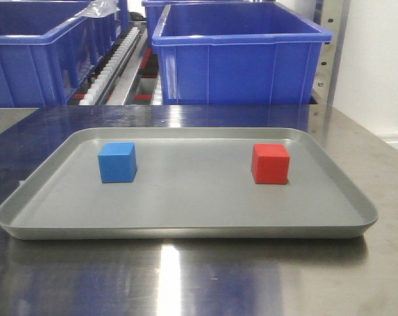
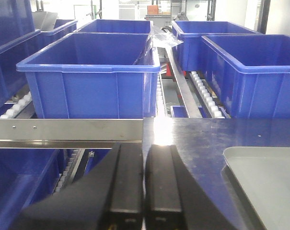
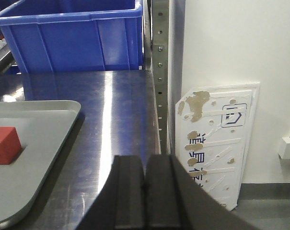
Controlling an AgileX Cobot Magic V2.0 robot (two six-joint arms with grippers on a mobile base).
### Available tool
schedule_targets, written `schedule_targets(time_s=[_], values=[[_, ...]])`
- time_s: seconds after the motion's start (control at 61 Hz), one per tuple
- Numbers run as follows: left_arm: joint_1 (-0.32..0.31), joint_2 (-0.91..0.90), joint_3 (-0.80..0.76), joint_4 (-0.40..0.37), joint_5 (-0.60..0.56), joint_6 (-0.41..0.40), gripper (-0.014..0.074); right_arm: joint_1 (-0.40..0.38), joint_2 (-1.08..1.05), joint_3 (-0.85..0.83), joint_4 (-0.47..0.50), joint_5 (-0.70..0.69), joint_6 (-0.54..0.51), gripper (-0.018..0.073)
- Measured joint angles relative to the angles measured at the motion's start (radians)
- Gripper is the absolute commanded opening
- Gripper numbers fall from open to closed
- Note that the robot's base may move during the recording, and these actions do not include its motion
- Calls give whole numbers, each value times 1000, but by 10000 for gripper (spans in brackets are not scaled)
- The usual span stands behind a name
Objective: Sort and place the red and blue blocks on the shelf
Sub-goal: 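Move the right gripper above the red cube on the tray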
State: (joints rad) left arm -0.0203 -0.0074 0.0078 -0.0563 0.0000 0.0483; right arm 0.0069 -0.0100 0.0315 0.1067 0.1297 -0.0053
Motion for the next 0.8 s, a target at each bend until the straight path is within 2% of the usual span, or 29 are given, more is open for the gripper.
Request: schedule_targets(time_s=[0.41, 0.59, 0.688, 0.803], values=[[0, 0, 0, 0, 0, 0, 124, 0, 0, 0, 0, 0, 0, 58], [0, 0, 0, 0, 0, 0, 124, 0, 0, -13, 2, -40, 0, 58], [0, 0, 0, 0, 0, 0, 124, 0, 0, -62, 2, 6, 0, 58], [0, 0, 0, 0, 0, 0, 124, 0, 0, -140, 2, 137, 0, 58]])
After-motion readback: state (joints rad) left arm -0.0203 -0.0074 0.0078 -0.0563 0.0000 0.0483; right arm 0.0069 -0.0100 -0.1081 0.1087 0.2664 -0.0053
